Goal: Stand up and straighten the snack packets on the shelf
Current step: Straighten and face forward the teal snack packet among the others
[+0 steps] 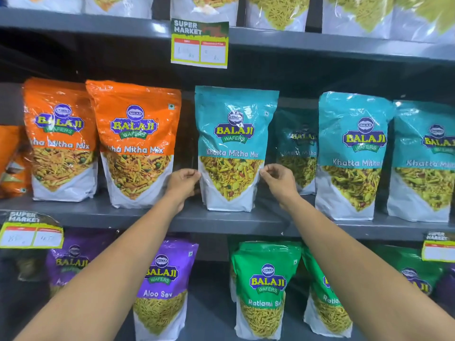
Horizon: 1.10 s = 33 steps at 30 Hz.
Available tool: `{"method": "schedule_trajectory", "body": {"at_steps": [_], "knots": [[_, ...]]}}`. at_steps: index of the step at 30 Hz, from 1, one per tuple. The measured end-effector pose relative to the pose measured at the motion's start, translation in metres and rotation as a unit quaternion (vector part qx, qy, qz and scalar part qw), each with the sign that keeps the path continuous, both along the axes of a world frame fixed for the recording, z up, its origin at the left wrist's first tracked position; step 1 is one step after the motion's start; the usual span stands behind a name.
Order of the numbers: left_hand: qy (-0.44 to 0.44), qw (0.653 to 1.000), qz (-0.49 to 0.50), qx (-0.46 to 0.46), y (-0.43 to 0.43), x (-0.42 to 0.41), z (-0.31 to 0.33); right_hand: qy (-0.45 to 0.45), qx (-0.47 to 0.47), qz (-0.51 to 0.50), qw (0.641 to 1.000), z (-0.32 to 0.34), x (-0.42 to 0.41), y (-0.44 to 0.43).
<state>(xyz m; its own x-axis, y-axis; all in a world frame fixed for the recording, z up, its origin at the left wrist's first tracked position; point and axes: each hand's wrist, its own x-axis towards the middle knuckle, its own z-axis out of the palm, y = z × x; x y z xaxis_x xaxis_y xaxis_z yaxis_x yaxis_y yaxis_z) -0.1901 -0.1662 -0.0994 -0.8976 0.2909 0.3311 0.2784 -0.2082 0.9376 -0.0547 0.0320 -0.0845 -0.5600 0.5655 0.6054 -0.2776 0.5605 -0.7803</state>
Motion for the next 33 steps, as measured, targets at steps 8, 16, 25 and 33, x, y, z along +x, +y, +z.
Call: {"method": "schedule_trajectory", "body": {"at_steps": [8, 16, 25, 33], "knots": [[-0.033, 0.997, -0.070, 0.019, 0.039, 0.029, -0.001, -0.066, -0.217, 0.127, 0.966, -0.019, -0.033, -0.033], [-0.028, 0.998, -0.060, -0.001, 0.044, 0.028, -0.005, -0.079, -0.198, 0.103, 0.972, -0.023, -0.033, -0.033], [0.297, 0.926, 0.218, 0.081, 0.037, 0.082, -0.014, 0.185, -0.040, -0.208, 0.960, -0.034, 0.028, -0.034], [0.352, 0.932, 0.073, 0.051, 0.132, 0.158, -0.009, 0.225, 0.073, -0.388, 0.891, -0.019, 0.137, 0.065]]}}
